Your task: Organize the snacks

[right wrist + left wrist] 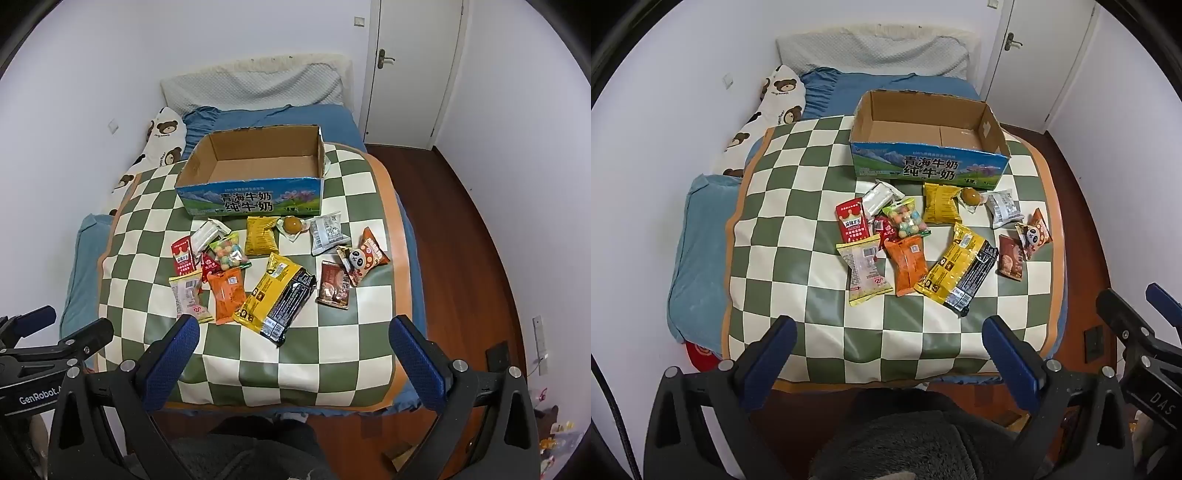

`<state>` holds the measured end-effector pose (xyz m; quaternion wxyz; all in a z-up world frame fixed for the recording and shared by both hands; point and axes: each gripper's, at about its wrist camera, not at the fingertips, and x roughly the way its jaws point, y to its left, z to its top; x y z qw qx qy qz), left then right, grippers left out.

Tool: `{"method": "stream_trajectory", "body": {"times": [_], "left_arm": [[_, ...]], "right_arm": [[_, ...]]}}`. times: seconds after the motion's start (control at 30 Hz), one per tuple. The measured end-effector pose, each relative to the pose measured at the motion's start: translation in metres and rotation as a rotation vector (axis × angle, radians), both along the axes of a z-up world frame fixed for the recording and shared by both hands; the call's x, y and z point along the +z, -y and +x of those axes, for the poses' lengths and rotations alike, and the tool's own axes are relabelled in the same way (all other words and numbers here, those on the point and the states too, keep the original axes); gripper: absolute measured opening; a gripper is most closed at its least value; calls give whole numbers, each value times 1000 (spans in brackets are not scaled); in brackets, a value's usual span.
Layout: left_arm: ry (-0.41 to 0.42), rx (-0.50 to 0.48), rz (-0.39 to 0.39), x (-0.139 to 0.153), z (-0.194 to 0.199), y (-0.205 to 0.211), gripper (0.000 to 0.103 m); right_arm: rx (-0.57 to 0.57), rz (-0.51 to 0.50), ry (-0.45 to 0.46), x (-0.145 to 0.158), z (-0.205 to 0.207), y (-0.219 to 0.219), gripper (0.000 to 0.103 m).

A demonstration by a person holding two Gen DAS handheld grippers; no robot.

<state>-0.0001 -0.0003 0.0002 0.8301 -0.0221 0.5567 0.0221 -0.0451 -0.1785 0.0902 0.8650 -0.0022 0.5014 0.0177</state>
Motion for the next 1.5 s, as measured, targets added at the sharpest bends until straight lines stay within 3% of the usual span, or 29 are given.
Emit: {"method": "stream_trajectory", "body": {"times": [1.5], "left_arm": [[18,8,-6,6,-2,-5,103]], "right_arm": [[7,-12,3,1,2,0,103]]}}
